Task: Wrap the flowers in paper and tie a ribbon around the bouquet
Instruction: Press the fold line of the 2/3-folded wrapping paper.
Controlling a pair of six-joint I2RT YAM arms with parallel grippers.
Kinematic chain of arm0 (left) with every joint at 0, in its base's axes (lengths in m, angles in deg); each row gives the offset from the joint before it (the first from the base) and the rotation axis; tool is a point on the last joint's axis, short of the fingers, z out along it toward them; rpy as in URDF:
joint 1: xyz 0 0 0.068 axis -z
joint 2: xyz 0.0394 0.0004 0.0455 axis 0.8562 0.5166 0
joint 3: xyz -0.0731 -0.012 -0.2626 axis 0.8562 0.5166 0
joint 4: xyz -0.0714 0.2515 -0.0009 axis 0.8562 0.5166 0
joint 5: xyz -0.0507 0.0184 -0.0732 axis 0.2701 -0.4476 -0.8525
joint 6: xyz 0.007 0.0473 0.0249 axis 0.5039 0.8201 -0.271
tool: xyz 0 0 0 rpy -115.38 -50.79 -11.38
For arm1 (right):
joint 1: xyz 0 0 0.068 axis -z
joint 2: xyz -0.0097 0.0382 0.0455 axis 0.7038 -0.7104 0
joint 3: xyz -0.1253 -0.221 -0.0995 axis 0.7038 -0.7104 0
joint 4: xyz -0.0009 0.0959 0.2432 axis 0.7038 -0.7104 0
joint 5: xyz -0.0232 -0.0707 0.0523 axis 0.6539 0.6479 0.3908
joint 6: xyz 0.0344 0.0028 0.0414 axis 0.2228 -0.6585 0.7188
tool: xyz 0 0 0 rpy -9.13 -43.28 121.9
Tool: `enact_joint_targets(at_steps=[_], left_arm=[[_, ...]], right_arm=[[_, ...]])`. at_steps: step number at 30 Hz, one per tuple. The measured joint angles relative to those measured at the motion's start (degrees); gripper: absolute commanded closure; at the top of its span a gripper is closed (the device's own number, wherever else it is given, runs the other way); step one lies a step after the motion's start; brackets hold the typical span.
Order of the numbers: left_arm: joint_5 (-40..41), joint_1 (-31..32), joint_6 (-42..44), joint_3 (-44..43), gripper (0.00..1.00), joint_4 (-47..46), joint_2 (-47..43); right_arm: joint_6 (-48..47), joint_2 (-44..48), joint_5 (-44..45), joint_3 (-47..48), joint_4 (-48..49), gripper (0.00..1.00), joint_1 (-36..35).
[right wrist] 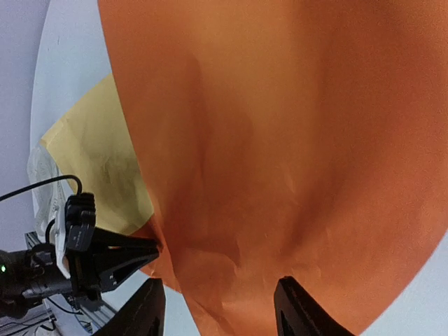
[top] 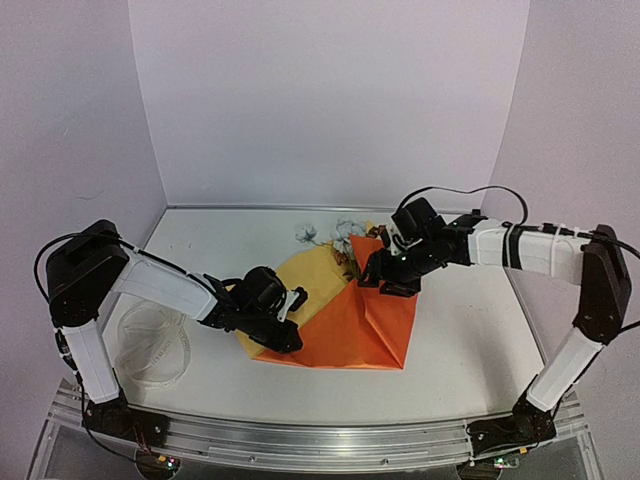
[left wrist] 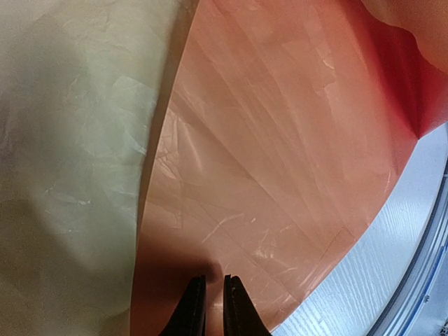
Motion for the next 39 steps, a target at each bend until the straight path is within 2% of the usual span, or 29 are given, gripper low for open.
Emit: enact_joint_targets(at_steps=[2,4,9,11,18,23,25,32,39], left_arm=[[-0.02,0.0,0.18,0.0,0.89,0.02,0.0],[-0.02,0.0,0.27,0.0,0.89,0.02,0.0],[-0.02,0.0,0.34,-0.1,0.89,0.13,0.0],[-0.03,0.0,0.35,-0.12,0.88,0.15,0.0],[-0.18,0.0,0.27,-1.04,0.85,1.05,0.0],[-0.46,0.0,0.27,-3.12,0.73,2.4,-0.16],[-0.5,0.0,0.2,-4.98,0.65,3.59,-0.52],[-0.62,-0.05,-0.28,-19.01,0.5,6.92,-0.25],[-0.51,-0.7,-1.56,-33.14,0.45,7.62,6.88]], right_arm=[[-2.16,3.8,0.11,-1.83,-1.92,0.33,0.35],[-3.71,8.21,0.39,-4.07,-3.36,0.35,1.0],[-4.9,15.64,2.3,-11.4,-4.03,0.49,4.16],[-4.55,15.69,2.82,-13.34,-4.19,0.53,5.33],[-2.6,11.92,2.38,-14.94,-3.31,0.55,5.78],[-1.87,9.37,1.8,-15.35,-1.88,0.54,3.77],[-1.76,8.38,1.37,-15.67,-1.39,0.53,2.55],[-1.75,7.73,-0.29,-16.95,-1.1,0.52,0.43],[-2.63,11.0,0.42,-20.71,-2.78,0.48,0.43]])
